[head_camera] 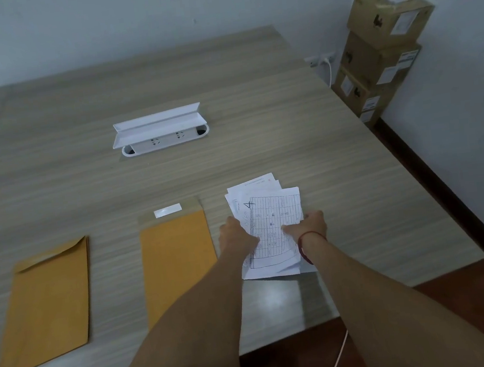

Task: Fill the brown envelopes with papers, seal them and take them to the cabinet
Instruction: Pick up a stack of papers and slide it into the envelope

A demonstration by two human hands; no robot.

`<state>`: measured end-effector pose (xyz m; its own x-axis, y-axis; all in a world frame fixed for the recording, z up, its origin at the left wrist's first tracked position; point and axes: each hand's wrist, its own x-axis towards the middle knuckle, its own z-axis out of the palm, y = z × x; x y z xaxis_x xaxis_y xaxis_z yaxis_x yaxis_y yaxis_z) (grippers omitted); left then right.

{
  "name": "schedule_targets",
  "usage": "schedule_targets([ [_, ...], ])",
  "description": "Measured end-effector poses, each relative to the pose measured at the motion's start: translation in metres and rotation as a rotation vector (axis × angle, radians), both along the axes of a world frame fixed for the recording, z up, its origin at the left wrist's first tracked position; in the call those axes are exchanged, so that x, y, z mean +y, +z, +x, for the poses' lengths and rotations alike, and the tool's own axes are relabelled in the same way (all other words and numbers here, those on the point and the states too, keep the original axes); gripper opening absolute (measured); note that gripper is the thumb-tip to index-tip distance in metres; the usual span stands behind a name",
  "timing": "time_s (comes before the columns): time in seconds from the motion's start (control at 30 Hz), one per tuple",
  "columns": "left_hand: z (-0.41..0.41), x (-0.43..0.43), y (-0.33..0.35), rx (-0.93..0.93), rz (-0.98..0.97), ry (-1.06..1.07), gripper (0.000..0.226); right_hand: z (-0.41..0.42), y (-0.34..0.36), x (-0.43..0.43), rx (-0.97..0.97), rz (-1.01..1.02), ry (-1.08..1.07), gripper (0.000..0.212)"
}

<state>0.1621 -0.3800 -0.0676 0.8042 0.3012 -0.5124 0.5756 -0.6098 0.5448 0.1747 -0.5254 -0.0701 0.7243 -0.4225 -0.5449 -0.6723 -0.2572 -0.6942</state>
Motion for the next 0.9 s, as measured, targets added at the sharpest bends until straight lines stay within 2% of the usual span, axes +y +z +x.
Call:
schedule_targets([
  [0.07,0.000,0.000,0.001,0.005,-0.007,0.002,0.061,0.000,0.002,-0.002,0.057,0.025,0.074,0.040],
  [0.17,0.000,0.001,0.000,0.010,-0.026,0.012,0.061,-0.002,0.007,-0.005,0.149,0.004,0.175,0.046],
  [0.3,-0.001,0.003,0.000,0.009,-0.027,0.013,0.059,-0.001,0.012,-0.005,0.165,-0.025,0.282,0.052],
  [0.47,-0.001,0.002,0.003,-0.039,0.006,0.029,0.056,-0.002,0.022,-0.003,0.126,0.063,0.336,0.043],
  [0.63,0.004,0.003,-0.009,-0.168,-0.049,0.151,0.087,-0.005,0.043,-0.012,0.062,0.140,0.399,0.044],
  [0.7,0.008,0.005,-0.019,-0.199,-0.097,0.183,0.080,-0.006,0.048,-0.013,0.058,0.142,0.400,0.045],
  [0.77,0.003,0.002,0.007,-0.186,-0.144,0.188,0.064,-0.007,0.052,-0.013,0.038,0.161,0.378,0.041],
  [0.9,0.001,-0.003,0.021,-0.141,-0.336,0.246,0.039,-0.012,0.053,-0.011,-0.022,0.201,0.292,0.032],
])
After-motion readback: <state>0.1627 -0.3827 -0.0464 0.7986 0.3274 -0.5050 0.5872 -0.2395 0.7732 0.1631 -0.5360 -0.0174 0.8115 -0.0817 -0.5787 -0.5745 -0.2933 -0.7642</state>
